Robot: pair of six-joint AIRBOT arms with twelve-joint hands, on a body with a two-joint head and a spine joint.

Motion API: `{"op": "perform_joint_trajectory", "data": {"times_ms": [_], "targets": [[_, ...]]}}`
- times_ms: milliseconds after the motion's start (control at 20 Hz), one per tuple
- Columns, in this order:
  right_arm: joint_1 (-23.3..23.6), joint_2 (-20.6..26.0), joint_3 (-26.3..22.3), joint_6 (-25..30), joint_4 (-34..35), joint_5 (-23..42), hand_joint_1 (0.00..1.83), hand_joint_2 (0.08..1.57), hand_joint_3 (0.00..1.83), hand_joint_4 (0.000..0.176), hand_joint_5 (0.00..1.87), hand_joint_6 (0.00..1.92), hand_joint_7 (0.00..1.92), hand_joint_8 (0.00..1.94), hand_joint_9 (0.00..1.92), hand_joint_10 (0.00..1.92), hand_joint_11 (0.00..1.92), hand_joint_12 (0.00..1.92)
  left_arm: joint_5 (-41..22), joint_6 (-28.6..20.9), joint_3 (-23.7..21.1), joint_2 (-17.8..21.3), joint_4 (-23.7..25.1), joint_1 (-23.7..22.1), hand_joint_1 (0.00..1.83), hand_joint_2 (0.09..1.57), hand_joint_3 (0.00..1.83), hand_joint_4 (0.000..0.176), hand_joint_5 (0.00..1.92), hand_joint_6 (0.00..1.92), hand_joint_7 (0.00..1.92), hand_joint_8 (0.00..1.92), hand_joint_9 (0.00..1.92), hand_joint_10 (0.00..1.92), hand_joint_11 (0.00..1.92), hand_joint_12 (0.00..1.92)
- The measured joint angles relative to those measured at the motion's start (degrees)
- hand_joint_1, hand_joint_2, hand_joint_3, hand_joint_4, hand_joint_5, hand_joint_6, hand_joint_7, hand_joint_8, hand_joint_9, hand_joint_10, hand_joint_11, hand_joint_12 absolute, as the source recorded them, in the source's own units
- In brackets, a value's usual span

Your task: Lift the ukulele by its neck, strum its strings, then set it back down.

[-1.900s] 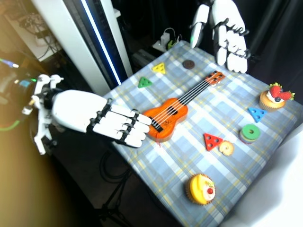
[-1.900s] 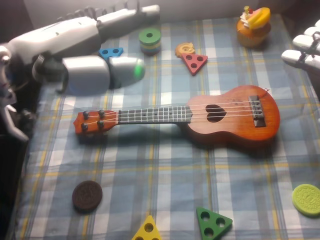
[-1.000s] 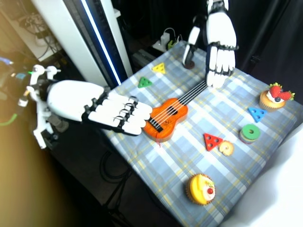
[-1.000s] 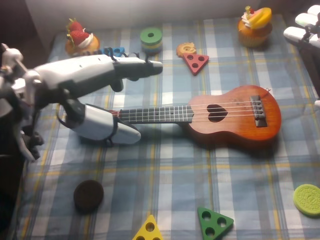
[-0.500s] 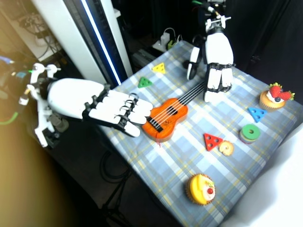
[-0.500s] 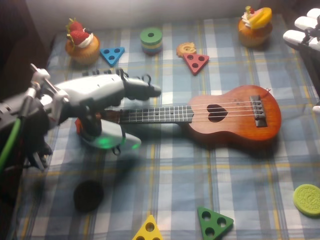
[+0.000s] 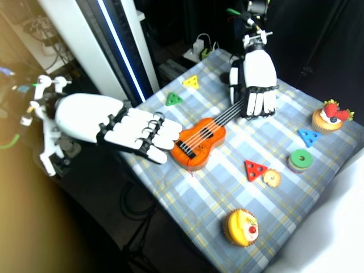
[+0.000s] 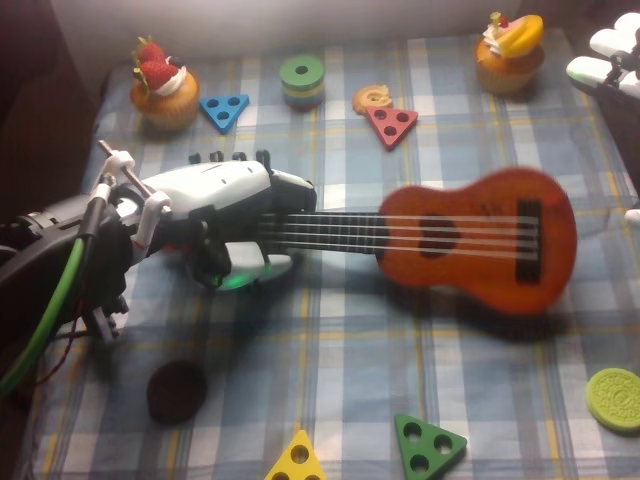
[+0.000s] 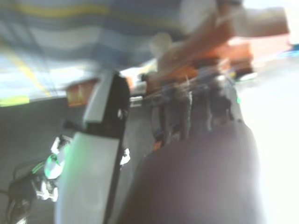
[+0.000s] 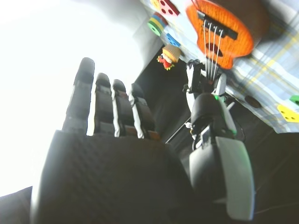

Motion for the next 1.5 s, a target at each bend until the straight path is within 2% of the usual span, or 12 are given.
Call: {"op": "perform_joint_trajectory", "data": {"times_ms": [150, 350, 700, 750, 850, 900, 950, 1050, 1150, 1200, 1350, 1500], "targets": [[0.0, 0.1, 0.0, 0.2, 0.1, 0.0, 0.25, 1.29, 0.0, 0.0, 0.0, 0.0, 0.0, 0.0, 0.0, 0.0, 0.0, 0.37, -0.5, 0.1, 0.5, 0.0, -0.6, -0.1, 1.41, 1.11, 0.0, 0.0, 0.63, 1.92, 0.72, 1.92, 0.88, 1.92, 0.95, 1.92], [-1.0, 1.4, -0.1, 1.6, -0.2, 2.3, 0.48, 1.33, 0.01, 0.002, 0.0, 0.0, 0.0, 0.0, 0.0, 0.0, 0.0, 0.01, -1.0, 0.1, -1.8, 1.9, -0.3, -0.1, 1.4, 1.14, 0.0, 0.0, 0.7, 1.92, 0.97, 1.92, 1.16, 1.92, 1.32, 1.92], [-1.9, 2.8, -1.0, 2.9, -1.3, 6.1, 0.29, 1.31, 0.0, 0.0, 0.0, 0.0, 0.0, 0.0, 0.0, 0.0, 0.04, 0.02, -4.9, -2.4, -3.8, 4.3, 2.5, -1.0, 1.45, 1.17, 0.01, 0.0, 0.63, 1.92, 1.08, 1.92, 1.27, 1.92, 1.38, 1.92], [-1.9, 2.8, -1.0, 3.2, -2.0, 6.1, 0.29, 1.3, 0.01, 0.0, 0.0, 0.0, 0.0, 0.0, 0.0, 0.0, 0.01, 0.37, -5.2, -2.8, -3.8, 4.3, 2.8, -1.2, 1.46, 1.18, 0.01, 0.0, 0.62, 1.92, 1.07, 1.92, 1.24, 1.92, 1.33, 1.92], [-1.9, 2.9, -0.9, 4.7, -3.5, 6.1, 0.21, 1.3, 0.0, 0.026, 0.0, 0.0, 0.0, 0.0, 0.0, 0.0, 0.0, 0.1, -6.1, -2.9, -3.8, 4.3, 3.0, -1.8, 1.45, 1.16, 0.0, 0.0, 0.65, 1.92, 1.06, 1.92, 1.24, 1.92, 1.32, 1.92], [-1.9, 2.9, -0.7, 6.1, -4.5, 6.1, 0.32, 1.26, 0.0, 0.084, 0.0, 0.0, 0.0, 0.0, 0.0, 0.0, 0.0, 0.0, -7.3, -2.9, -4.0, 4.3, 3.0, -2.0, 1.44, 1.18, 0.01, 0.0, 0.69, 1.92, 1.11, 1.92, 1.28, 1.92, 1.36, 1.92], [-1.9, 2.9, -0.4, 7.3, -5.2, 6.1, 0.32, 1.26, 0.0, 0.084, 0.0, 0.0, 0.0, 0.0, 0.0, 0.0, 0.0, 0.0, -7.9, -3.0, -4.0, 4.3, 3.0, -2.0, 1.44, 1.18, 0.01, 0.0, 0.69, 1.92, 1.11, 1.92, 1.28, 1.92, 1.36, 1.92], [-1.8, 2.9, 0.6, 10.5, -7.2, 6.0, 0.39, 1.29, 0.0, 0.042, 0.0, 0.0, 0.0, 0.0, 0.0, 0.0, 0.0, 0.0, -9.3, -3.1, -4.0, 4.3, 2.8, -2.2, 1.49, 1.18, 0.0, 0.0, 0.79, 1.92, 1.16, 1.92, 1.34, 1.92, 1.39, 1.92], [-1.6, 2.9, 0.9, 10.8, -7.4, 5.1, 0.4, 1.3, 0.0, 0.028, 0.0, 0.0, 0.0, 0.0, 0.0, 0.0, 0.0, 0.0, -10.5, -3.1, -3.9, 4.3, 2.3, -2.4, 1.5, 1.18, 0.0, 0.0, 0.8, 1.92, 1.16, 1.92, 1.34, 1.92, 1.41, 1.92], [-1.2, 2.8, 1.1, 11.6, -8.6, 4.3, 0.34, 1.24, 0.03, 0.0, 0.02, 0.01, 0.01, 0.01, 0.0, 0.0, 0.0, 0.23, -11.3, -3.1, -3.8, 4.3, 1.8, -2.5, 1.52, 1.17, 0.0, 0.0, 0.83, 1.92, 1.17, 1.92, 1.4, 1.92, 1.49, 1.92], [0.7, 1.7, 3.0, 17.4, -12.5, 3.0, 0.39, 1.2, 0.0, 0.0, 0.08, 0.01, 0.09, 0.01, 0.06, 0.02, 0.0, 0.58, -13.1, -3.2, -3.5, 4.3, 0.3, -2.5, 1.44, 1.2, 0.01, 0.0, 0.8, 1.92, 1.14, 1.92, 1.41, 1.92, 1.52, 1.92], [5.8, 0.1, 4.3, 20.5, -17.2, -2.5, 0.55, 1.17, 0.0, 0.0, 0.1, 0.01, 0.09, 0.01, 0.08, 0.01, 0.0, 0.59, -14.8, -3.2, -2.6, 4.3, -1.5, -2.6, 1.45, 1.18, 0.0, 0.0, 0.78, 1.92, 1.13, 1.92, 1.4, 1.92, 1.51, 1.92]]}}
